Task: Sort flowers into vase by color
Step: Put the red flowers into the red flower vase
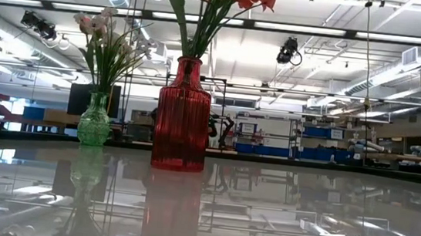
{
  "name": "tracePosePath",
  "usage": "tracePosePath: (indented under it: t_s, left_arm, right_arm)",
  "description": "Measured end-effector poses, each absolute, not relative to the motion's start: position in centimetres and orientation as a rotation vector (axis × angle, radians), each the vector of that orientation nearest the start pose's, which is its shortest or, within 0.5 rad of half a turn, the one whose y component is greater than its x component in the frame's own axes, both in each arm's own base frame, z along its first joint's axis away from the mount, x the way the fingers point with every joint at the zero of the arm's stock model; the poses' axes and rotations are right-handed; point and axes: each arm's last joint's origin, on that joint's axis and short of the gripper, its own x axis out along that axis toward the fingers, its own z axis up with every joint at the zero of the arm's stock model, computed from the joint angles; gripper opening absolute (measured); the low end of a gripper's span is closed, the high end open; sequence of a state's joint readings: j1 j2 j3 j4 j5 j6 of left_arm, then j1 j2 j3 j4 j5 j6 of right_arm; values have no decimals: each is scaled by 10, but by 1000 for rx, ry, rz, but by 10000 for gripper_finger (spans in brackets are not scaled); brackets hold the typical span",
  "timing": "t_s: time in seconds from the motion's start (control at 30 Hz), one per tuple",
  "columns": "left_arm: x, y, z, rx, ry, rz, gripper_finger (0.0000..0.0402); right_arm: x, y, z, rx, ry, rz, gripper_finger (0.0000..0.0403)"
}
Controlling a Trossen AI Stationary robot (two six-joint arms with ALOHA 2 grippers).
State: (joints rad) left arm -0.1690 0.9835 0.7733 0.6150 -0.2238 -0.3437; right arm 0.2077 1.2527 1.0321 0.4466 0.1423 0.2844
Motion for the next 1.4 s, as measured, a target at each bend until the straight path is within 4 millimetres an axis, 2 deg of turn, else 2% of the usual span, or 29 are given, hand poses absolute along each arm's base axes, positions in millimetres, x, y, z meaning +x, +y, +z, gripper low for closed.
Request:
tracePosePath:
  t_s: [0.07, 0.2, 0.33, 0.47, 0.6, 0.67, 0.77, 0.9, 1.07, 1.27, 1.4]
  left_arm:
    - [221, -29, 375, -398, -429, 8, 190]
    - [241, -30, 406, -265, -439, 66, 241]
    - [266, -20, 427, -221, -289, 280, 282]
    - [285, -10, 444, -227, -280, 321, 297]
    - [297, -7, 450, -228, -277, 294, 291]
    - [300, -5, 450, -252, -280, 297, 276]
    - [301, -3, 452, -286, -293, 298, 230]
    - [300, -3, 452, -281, -295, 297, 142]
    - [300, -6, 452, -180, -275, 302, 23]
    - [295, -25, 454, 55, -195, 256, 11]
    - [284, -42, 466, 98, -118, 185, 9]
  right_arm:
    - [281, 44, 380, 320, -215, 65, 11]
    - [284, 25, 378, 293, -214, -27, 11]
    - [285, 11, 378, 247, -216, -70, 11]
    - [285, 4, 378, 222, -217, -85, 11]
    - [285, 2, 379, 214, -228, -92, 11]
    - [285, 1, 380, 214, -234, -95, 11]
    - [285, 1, 380, 205, -233, -97, 11]
    - [285, 1, 380, 188, -233, -100, 11]
    - [285, -4, 379, 170, -223, -108, 20]
    - [276, -17, 382, 163, -204, -218, 89]
    - [261, -28, 386, 161, -166, -293, 138]
